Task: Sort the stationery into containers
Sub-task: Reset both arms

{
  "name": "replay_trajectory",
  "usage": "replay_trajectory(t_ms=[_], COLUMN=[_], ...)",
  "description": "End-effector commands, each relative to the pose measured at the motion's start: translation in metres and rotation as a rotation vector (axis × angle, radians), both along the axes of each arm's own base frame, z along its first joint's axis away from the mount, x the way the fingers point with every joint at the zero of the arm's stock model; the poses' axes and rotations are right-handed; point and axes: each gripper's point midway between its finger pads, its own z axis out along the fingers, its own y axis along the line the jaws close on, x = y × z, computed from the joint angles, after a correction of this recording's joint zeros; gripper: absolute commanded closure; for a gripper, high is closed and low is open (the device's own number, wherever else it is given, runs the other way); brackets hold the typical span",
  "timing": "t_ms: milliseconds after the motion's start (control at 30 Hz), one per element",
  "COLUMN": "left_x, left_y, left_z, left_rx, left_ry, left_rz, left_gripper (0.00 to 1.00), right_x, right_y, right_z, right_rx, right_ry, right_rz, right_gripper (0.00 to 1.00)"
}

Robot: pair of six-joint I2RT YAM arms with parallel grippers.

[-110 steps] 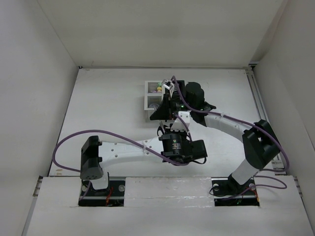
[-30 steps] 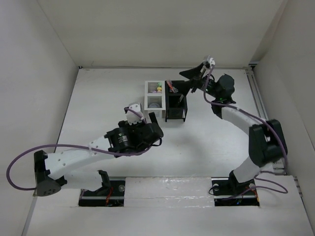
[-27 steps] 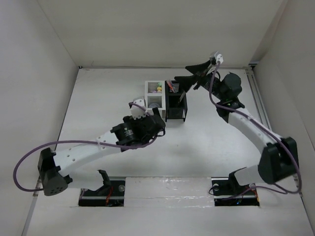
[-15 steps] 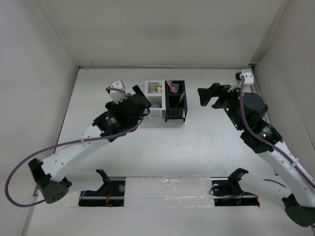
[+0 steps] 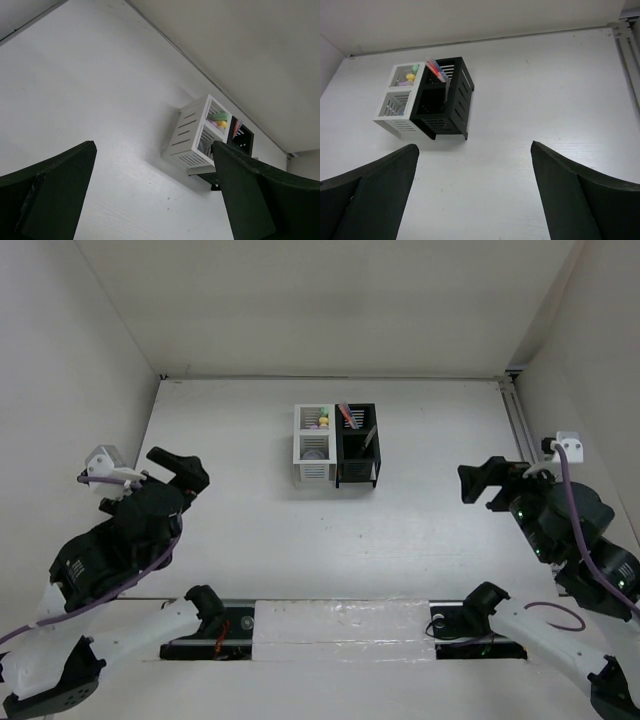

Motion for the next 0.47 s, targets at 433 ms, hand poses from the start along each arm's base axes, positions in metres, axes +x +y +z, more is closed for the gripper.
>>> replay_trajectory(t_ms=[433], left_x=[-0.01], left_y=[0.023], left_z=[-0.035], left_rx=[0.112], left_ry=[0.043], left_rz=[0.047], left_gripper=[0.01], right_x=[-0.032], right_y=[-0.041], right_z=[0.005], right_rx=[0.025], right_ry=[-0.057], right_rz=[-0.08], right_gripper=[0.0])
